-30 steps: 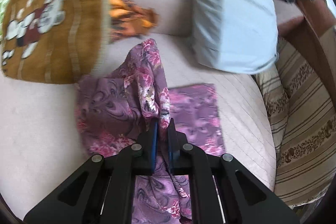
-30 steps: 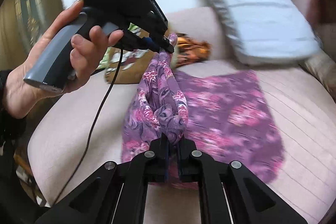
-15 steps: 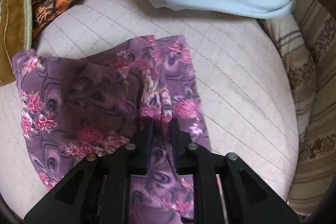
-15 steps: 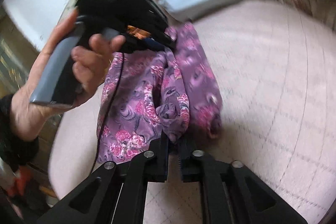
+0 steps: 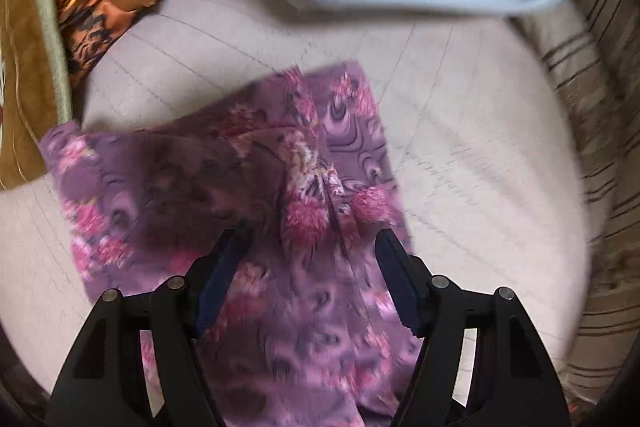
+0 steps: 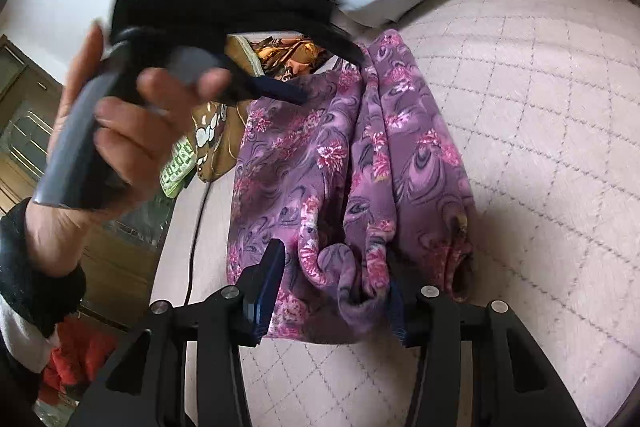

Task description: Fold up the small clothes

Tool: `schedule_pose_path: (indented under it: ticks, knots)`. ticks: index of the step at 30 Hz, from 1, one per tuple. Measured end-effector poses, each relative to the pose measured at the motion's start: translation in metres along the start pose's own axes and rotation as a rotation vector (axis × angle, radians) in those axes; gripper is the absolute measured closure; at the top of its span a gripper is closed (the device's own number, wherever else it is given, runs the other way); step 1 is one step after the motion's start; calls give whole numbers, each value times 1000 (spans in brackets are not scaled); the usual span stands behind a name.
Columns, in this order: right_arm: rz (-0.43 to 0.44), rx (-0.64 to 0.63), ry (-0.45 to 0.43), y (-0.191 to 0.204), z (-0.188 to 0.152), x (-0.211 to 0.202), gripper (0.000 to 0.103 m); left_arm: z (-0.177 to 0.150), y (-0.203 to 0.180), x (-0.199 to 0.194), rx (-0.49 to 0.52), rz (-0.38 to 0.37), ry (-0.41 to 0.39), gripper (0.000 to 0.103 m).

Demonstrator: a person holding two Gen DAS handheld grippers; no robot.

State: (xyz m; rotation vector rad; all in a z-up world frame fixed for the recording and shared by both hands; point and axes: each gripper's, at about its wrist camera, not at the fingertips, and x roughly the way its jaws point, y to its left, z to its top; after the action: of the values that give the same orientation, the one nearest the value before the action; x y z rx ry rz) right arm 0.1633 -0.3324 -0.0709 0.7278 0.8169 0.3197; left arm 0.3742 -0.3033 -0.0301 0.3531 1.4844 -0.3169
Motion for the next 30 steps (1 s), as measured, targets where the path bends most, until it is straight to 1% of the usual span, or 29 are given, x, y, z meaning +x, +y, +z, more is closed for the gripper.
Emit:
schedule_pose_path:
  ticks: [1,2,3,4,5,6,7,9,10,11,12,13,14,15,17,18,19,20,21,22,23,24,25,26,27,28,29,30]
  knots:
    - [-17,-1,11,-2,-2,3,57,1,-1,8,-8,19,15,39]
    - [-26,-1,19,-3,-1,6,62,1,0,13,-32,15,25,47]
    - [-28,2,25,-5,-2,8,70,1,5,14,-73,6,15,51]
    - [-25,8,30,-6,-2,8,77,1,8,13,-99,1,6,61]
    - [-9,16,33,-6,0,10,88,0,10,12,-105,3,5,72]
    - [6,25,28,-5,1,8,88,-2,11,8,-104,8,0,77]
    - [27,36,18,-4,2,5,89,-4,11,4,-102,8,-9,86]
    - [95,80,-8,-5,6,-6,91,-8,11,-10,-106,-7,-34,90]
    - [125,99,-32,-6,9,-14,91,-9,11,-17,-117,-28,-48,90]
    - [148,112,-62,-6,11,-22,91,-9,12,-26,-135,-80,-65,90]
    - [162,118,-111,-7,15,-35,91,-9,11,-36,-150,-138,-88,90]
    - [157,121,-149,-9,17,-44,91,-7,9,-46,-152,-174,-112,90]
    - [144,128,-180,-13,17,-52,91,-5,3,-52,-142,-192,-133,90]
    - [124,152,-195,-22,19,-56,91,-3,-6,-54,-122,-189,-147,90]
    - [80,201,-176,-37,20,-53,91,1,-18,-43,-108,-159,-137,89]
    - [57,231,-149,-45,17,-46,91,2,-20,-32,-119,-156,-117,88]
    - [36,250,-123,-50,15,-41,91,2,-19,-21,-140,-159,-94,87]
    - [23,260,-97,-53,13,-36,89,-2,-17,-17,-159,-177,-84,84]
    - [12,260,-77,-54,13,-33,86,-6,-9,-14,-177,-213,-85,83]
    - [-13,250,-66,-52,13,-32,85,-10,-2,-17,-187,-244,-92,81]
    - [-33,239,-63,-50,15,-32,81,-13,6,-21,-195,-268,-95,72]
    - [-51,228,-61,-48,16,-35,74,-15,24,-31,-206,-299,-104,67]
    - [-78,220,-69,-45,17,-38,72,-19,37,-40,-216,-318,-123,62]
    - [-103,215,-94,-42,16,-46,71,-26,52,-51,-230,-325,-153,58]
    - [-110,217,-139,-41,17,-58,71,-30,72,-63,-247,-326,-190,55]
    - [-100,222,-198,-41,18,-72,70,-36,91,-72,-260,-322,-222,47]
    - [-79,229,-252,-40,20,-83,68,-45,113,-81,-277,-307,-254,44]
    - [-45,220,-302,-38,29,-90,61,-49,127,-84,-288,-287,-270,44]
